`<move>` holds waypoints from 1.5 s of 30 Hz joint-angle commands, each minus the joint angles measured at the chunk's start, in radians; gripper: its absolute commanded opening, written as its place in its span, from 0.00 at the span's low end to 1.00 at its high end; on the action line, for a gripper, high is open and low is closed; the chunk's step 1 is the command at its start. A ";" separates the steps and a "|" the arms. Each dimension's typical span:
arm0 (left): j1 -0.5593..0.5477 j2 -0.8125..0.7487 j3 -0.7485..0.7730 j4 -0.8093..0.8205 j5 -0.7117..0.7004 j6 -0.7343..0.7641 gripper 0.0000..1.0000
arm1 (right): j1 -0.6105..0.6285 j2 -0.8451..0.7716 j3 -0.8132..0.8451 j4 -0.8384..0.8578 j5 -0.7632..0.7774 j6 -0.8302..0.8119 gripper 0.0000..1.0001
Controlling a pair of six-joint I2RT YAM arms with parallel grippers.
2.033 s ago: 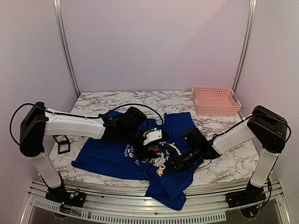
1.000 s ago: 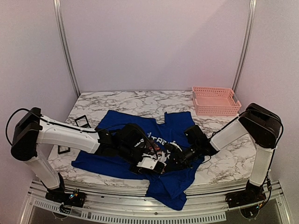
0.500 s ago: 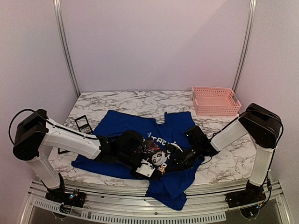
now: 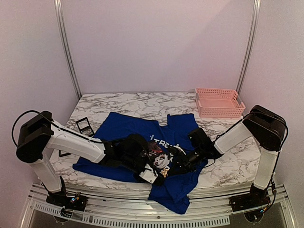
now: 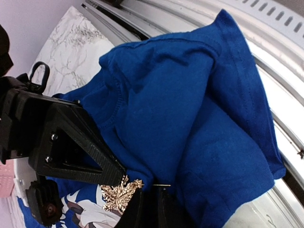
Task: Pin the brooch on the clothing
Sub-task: Pass from the right arm to the left
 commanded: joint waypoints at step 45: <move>0.002 0.083 -0.005 0.130 -0.030 0.337 0.17 | 0.006 -0.019 -0.027 0.059 -0.024 0.021 0.00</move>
